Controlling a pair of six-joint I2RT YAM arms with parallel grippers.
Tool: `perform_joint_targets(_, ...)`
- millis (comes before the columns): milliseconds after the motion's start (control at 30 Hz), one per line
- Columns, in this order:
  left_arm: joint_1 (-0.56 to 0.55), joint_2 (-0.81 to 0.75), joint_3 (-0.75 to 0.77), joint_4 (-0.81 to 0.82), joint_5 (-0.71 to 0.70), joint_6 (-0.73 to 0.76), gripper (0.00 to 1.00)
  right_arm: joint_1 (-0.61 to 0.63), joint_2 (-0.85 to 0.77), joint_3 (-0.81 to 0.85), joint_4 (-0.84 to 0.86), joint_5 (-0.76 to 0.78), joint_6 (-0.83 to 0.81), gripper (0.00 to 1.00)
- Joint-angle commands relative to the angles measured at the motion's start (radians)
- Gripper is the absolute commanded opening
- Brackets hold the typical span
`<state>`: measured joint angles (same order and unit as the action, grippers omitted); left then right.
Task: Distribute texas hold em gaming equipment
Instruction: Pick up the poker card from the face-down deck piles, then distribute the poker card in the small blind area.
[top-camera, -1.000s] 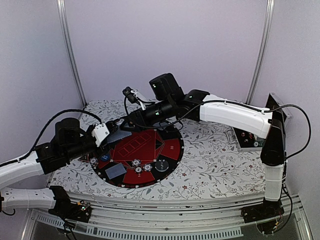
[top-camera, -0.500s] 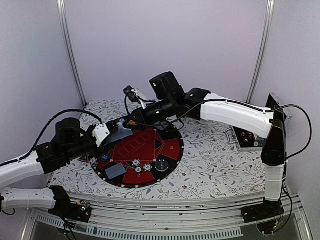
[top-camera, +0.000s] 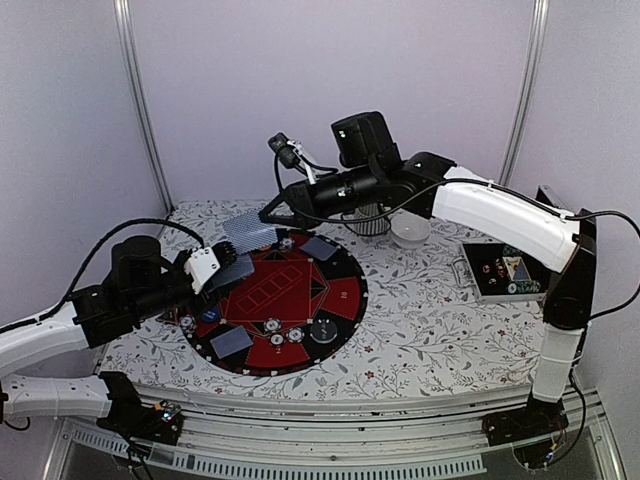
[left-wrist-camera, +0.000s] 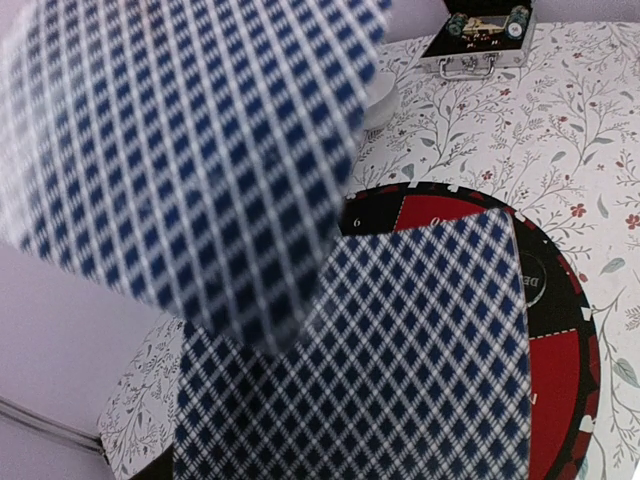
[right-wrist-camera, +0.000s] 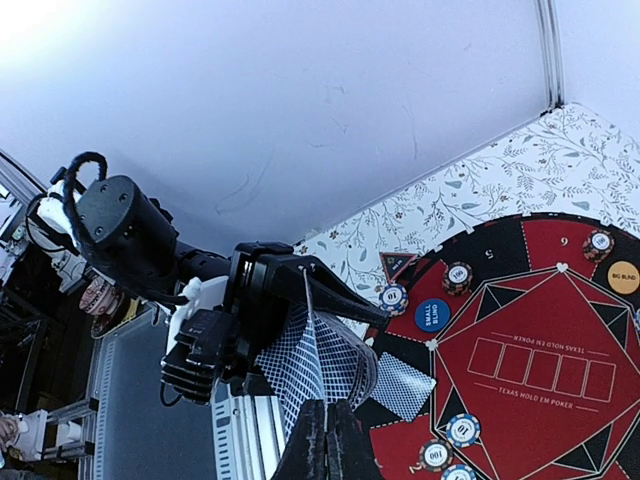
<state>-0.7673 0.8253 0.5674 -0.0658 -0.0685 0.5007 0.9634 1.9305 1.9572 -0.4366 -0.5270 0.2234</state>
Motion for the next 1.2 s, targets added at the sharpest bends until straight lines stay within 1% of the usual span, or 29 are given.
perform_joint_targets(0,0.001,0.0,0.02,0.022,-0.002,0.0,0.53,-0.042,-0.079,-0.007,0.054,-0.046,0.007,0.02)
perform_joint_targets(133,0.002,-0.004,0.022,0.023,-0.002,0.0,0.53,-0.126,-0.166,-0.108,0.14,-0.02,0.044,0.02)
perform_joint_targets(200,0.002,-0.006,0.022,0.023,-0.004,-0.001,0.53,-0.183,-0.213,-0.192,0.211,0.01,0.088,0.02)
perform_joint_targets(300,0.001,-0.01,0.022,0.022,-0.007,0.0,0.53,-0.249,-0.259,-0.363,0.354,0.049,0.196,0.02)
perform_joint_targets(367,0.0,-0.014,0.022,0.023,-0.009,-0.001,0.53,-0.252,-0.243,-0.404,0.372,0.091,0.229,0.02)
perform_joint_targets(500,0.001,-0.014,0.023,0.024,-0.008,-0.001,0.53,-0.241,-0.131,-0.455,0.447,-0.007,0.318,0.02)
perform_joint_targets(667,0.001,-0.017,0.022,0.026,-0.008,-0.001,0.53,-0.166,0.082,-0.387,0.497,-0.118,0.399,0.02)
perform_joint_targets(867,0.003,-0.021,0.022,0.025,-0.01,0.0,0.53,-0.044,0.335,-0.176,0.457,-0.237,0.456,0.02)
perform_joint_targets(1067,0.003,-0.025,0.022,0.024,-0.007,-0.001,0.53,0.014,0.456,-0.117,0.447,-0.255,0.508,0.02)
perform_joint_targets(1167,0.002,-0.026,0.022,0.024,-0.007,-0.001,0.53,0.037,0.487,-0.112,0.447,-0.255,0.525,0.02)
